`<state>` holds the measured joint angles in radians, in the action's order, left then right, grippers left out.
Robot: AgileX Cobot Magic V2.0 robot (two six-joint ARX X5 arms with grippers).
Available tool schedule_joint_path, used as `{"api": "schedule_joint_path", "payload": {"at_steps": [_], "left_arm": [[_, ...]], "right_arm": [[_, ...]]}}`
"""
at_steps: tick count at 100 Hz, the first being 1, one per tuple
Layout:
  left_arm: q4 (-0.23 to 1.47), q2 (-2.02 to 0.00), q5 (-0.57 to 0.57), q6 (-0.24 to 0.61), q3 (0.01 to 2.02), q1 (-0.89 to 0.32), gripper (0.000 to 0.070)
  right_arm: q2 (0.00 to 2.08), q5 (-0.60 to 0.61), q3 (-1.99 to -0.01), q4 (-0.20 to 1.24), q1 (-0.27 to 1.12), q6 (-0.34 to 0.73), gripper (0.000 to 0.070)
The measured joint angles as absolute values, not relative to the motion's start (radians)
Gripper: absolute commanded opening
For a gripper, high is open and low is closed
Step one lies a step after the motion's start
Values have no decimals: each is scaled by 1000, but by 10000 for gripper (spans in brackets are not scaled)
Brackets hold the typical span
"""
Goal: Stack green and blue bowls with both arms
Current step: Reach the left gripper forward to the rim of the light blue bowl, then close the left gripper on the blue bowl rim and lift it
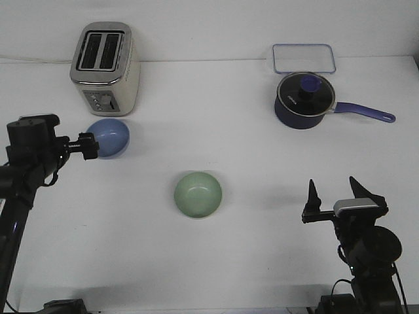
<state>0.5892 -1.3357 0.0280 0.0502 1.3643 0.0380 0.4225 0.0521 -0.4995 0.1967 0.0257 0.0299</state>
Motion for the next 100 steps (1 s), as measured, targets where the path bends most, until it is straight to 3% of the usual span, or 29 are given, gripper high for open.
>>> {"api": "schedule_joint_path", "payload": {"at_steps": [26,78,84,95,100], "left_arm": [[594,-1611,28,43,1522,61,546],[543,-1893,28,42,1533,111,541],[542,-1901,28,42,1533,111,514],[535,-1904,28,40,1533,111,383],[530,-1905,28,40,1533,111,371]], "right_arm": [[422,52,-500,196,26,30,657],[422,52,-500,196,26,30,658],[422,52,-500,196,26,30,657],[422,52,-500,196,26,30,658],[422,52,-500,196,26,30,657]]}}
